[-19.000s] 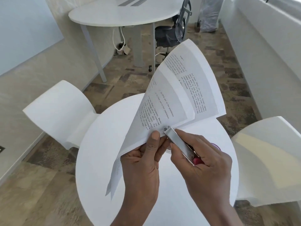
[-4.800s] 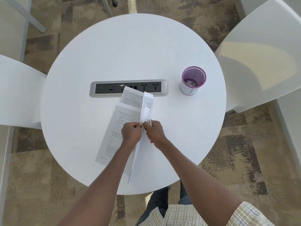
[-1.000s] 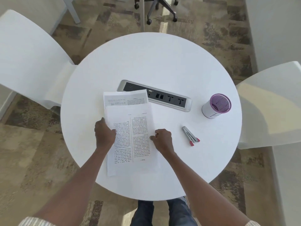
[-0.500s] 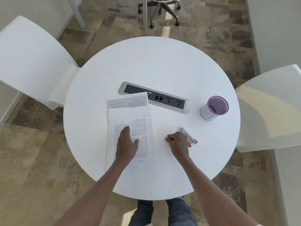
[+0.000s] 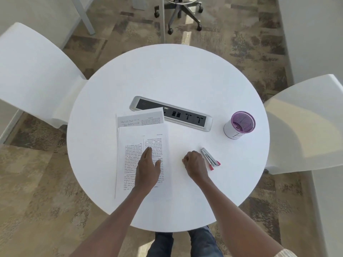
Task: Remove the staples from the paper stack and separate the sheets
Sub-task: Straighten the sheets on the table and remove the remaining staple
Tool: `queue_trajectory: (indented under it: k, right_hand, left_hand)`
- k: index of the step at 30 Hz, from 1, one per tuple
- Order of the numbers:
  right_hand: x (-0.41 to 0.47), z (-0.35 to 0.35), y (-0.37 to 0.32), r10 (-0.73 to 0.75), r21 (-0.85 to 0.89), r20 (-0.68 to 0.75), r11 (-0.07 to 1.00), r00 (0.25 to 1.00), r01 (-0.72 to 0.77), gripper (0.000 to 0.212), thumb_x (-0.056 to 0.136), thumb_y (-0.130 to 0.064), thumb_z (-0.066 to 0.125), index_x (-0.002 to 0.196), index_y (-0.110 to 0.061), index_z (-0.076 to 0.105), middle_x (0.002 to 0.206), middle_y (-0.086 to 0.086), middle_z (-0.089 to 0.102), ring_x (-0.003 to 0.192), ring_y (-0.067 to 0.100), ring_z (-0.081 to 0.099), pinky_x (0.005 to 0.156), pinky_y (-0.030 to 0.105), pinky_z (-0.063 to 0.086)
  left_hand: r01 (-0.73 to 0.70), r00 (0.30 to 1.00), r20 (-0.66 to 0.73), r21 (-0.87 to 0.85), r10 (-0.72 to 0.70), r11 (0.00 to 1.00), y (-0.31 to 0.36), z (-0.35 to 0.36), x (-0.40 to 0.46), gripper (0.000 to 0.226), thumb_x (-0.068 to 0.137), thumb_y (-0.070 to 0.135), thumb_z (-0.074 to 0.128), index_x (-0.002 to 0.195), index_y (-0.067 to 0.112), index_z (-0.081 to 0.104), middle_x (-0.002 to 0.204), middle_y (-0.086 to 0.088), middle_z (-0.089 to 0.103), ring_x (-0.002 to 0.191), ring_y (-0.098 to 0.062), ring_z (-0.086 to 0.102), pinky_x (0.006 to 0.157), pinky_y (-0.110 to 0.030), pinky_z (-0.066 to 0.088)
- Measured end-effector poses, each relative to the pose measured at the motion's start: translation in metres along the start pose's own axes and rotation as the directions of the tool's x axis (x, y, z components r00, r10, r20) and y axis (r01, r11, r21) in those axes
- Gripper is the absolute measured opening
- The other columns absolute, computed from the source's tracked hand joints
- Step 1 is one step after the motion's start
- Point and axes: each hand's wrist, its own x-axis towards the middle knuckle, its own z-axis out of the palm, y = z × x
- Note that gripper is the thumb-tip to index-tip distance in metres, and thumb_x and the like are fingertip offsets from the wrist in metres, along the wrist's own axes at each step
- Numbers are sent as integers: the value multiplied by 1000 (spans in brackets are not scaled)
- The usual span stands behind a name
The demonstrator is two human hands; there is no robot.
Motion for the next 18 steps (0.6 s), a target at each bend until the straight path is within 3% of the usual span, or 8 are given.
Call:
queue_trajectory:
  k: [4, 7, 11, 15, 18]
  right_hand:
    - [2, -7, 9, 57, 163, -91, 986, 994, -41, 26, 91, -4, 53, 65, -1, 54, 72, 10, 60, 68, 26, 53, 58, 33, 34]
    - [4, -24, 19, 112, 255, -177, 965, 978, -65, 22, 93, -7, 55, 76, 1, 65, 83, 10, 65, 75, 25, 59, 56, 30, 36]
    - [11, -59, 33, 167, 374, -306, 926, 937, -43, 19, 94, -7, 57, 81, -1, 69, 88, 11, 65, 79, 23, 59, 67, 28, 44]
    - [22, -99, 50, 196, 356, -451, 934, 871, -26, 20, 94, -4, 57, 77, 0, 66, 81, 16, 66, 76, 23, 52, 66, 27, 31]
    - [32, -131, 67, 233, 330, -520, 942, 822, -59, 24, 95, -6, 55, 72, -3, 61, 79, 14, 62, 76, 29, 55, 65, 30, 32]
  left_hand:
    - [-68, 998, 2, 1, 68, 998, 13, 7, 5, 56, 101, 18, 50, 150, 1, 32, 158, -14, 33, 147, -26, 30, 118, -34, 27]
    - [-123, 992, 1, -5, 123, 992, 32, 13, 11, 57, 103, 20, 45, 153, 3, 25, 163, -11, 23, 151, -24, 19, 119, -37, 25]
    - [-255, 967, 21, -13, 255, 967, 69, 18, 22, 58, 104, 21, 43, 153, 1, 21, 164, -12, 16, 152, -23, 11, 122, -41, 20]
    - [-356, 934, 30, -9, 356, 934, 109, 20, 34, 57, 103, 20, 44, 152, -2, 23, 163, -16, 17, 152, -26, 12, 122, -44, 20]
    - [-412, 911, 23, 1, 412, 911, 135, 22, 42, 57, 103, 20, 44, 151, -4, 24, 163, -17, 17, 152, -26, 12, 123, -39, 17]
